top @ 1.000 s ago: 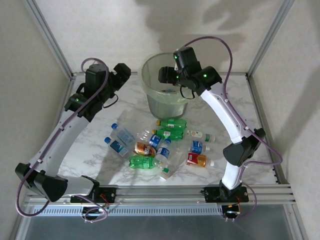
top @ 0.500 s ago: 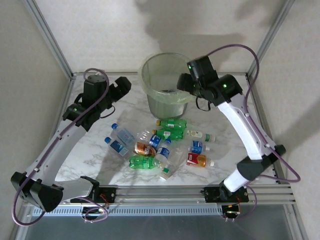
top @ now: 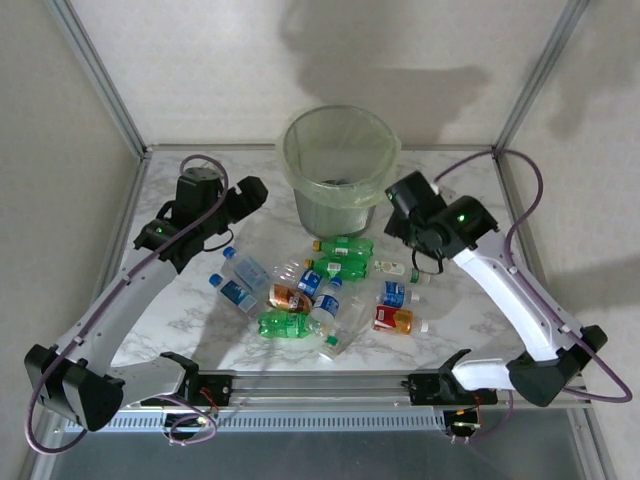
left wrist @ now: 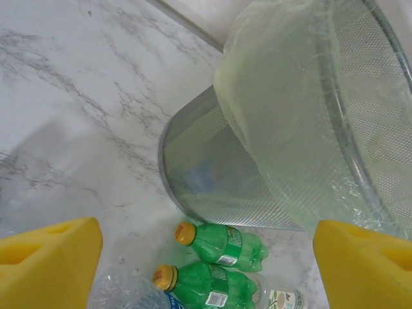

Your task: Put the plastic bottles in the bin

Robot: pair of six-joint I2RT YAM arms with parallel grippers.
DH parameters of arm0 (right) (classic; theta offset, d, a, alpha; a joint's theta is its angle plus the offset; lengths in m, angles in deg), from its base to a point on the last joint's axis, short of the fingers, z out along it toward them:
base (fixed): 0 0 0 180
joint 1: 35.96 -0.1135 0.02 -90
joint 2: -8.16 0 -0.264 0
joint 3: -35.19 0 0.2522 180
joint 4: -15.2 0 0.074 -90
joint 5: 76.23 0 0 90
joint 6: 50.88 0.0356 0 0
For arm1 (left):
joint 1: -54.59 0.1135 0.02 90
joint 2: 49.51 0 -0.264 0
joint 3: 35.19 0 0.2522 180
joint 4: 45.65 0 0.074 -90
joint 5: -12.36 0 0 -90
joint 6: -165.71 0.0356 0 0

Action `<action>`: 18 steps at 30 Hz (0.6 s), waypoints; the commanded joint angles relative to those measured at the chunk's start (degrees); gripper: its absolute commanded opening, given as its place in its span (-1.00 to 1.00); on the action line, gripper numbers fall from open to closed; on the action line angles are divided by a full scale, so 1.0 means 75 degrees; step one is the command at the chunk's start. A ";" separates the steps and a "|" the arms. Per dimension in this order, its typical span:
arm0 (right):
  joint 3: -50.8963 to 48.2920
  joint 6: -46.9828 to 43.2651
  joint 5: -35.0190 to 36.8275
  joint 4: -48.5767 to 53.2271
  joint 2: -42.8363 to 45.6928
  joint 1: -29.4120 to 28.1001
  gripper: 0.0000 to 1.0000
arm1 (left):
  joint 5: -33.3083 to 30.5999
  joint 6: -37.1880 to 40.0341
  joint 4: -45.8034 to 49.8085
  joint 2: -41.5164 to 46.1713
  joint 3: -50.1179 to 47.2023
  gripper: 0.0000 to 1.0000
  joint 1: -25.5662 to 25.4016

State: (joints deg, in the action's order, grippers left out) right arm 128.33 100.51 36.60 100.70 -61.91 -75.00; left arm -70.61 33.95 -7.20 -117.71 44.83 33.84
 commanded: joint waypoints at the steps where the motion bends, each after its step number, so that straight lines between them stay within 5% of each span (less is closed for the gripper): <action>1: -0.0652 0.1175 -0.0263 0.0354 0.0510 -0.0065 0.41 | 0.0289 -0.0007 -0.0251 0.0091 -0.0159 0.70 0.0083; 8: -0.1943 0.2213 -0.0518 0.0405 0.0921 -0.0368 0.40 | 0.0337 -0.0180 -0.0556 -0.0242 -0.0254 0.67 0.0083; 18: -0.4139 0.2985 -0.1608 -0.1422 0.1561 -0.0483 0.49 | 0.0501 -0.0199 -0.0644 -0.0619 -0.0105 0.64 0.0059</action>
State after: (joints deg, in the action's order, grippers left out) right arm 99.46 118.93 26.87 94.23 -51.74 -77.87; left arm -68.14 32.23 -11.16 -121.47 43.32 33.86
